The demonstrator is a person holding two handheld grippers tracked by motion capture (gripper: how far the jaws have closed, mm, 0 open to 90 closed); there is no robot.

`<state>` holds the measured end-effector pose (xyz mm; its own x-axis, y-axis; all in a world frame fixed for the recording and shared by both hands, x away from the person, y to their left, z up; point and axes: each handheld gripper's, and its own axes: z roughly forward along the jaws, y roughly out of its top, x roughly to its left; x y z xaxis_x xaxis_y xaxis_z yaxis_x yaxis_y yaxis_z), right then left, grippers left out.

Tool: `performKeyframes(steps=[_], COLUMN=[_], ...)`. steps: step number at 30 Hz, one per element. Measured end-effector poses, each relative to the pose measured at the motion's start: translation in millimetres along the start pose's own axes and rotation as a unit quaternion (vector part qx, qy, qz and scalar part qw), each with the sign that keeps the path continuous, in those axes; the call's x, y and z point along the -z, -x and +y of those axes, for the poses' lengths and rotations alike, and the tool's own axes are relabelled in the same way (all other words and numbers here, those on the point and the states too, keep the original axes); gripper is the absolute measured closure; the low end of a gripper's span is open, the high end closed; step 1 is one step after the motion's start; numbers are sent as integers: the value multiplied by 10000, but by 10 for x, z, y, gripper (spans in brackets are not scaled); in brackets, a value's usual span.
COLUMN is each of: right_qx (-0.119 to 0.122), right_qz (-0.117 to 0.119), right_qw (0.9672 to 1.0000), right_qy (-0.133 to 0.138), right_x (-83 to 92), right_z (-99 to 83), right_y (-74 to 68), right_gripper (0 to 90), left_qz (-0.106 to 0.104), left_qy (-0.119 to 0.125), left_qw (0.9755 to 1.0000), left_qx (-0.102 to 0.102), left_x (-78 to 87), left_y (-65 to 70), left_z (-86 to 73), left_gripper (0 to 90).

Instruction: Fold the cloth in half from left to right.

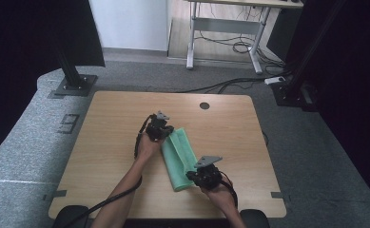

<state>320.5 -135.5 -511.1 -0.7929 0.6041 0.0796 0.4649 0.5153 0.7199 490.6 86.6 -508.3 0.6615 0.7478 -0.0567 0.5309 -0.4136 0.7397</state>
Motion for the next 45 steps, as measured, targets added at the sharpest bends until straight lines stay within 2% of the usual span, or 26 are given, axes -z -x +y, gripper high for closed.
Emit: performKeyframes(steps=[14,19,25,29,35,42,45], right_qx=[-105,-118,-170,-189,-200,-164,-172], right_qz=[-116,-170,-362,-508,-694,-775,-803], right_qw=[9997,9996,9992,9985,9974,9967,9963], right_qy=[-169,-210,-97,-32,-20,-180,-259], right_x=[-39,-29,51,123,160,101,74], right_z=[-90,-98,-85,-74,-45,-60,-101], right_y=[92,105,141,179,247,307,328], right_gripper=[829,780,681,623,586,549,518], left_qz=[99,328,439,483,591,365,293], left_qy=[-120,-17,179,353,428,320,245], left_qw=[9999,9995,9989,9981,9973,9987,9992], left_qx=[-27,-18,37,113,66,120,67], left_x=[-98,-80,12,99,179,184,189], left_y=[3,3,-16,-24,-24,-13,25], left_z=[-22,-8,41,97,112,-19,-99], left_gripper=[781,595,412,312,240,183,156])
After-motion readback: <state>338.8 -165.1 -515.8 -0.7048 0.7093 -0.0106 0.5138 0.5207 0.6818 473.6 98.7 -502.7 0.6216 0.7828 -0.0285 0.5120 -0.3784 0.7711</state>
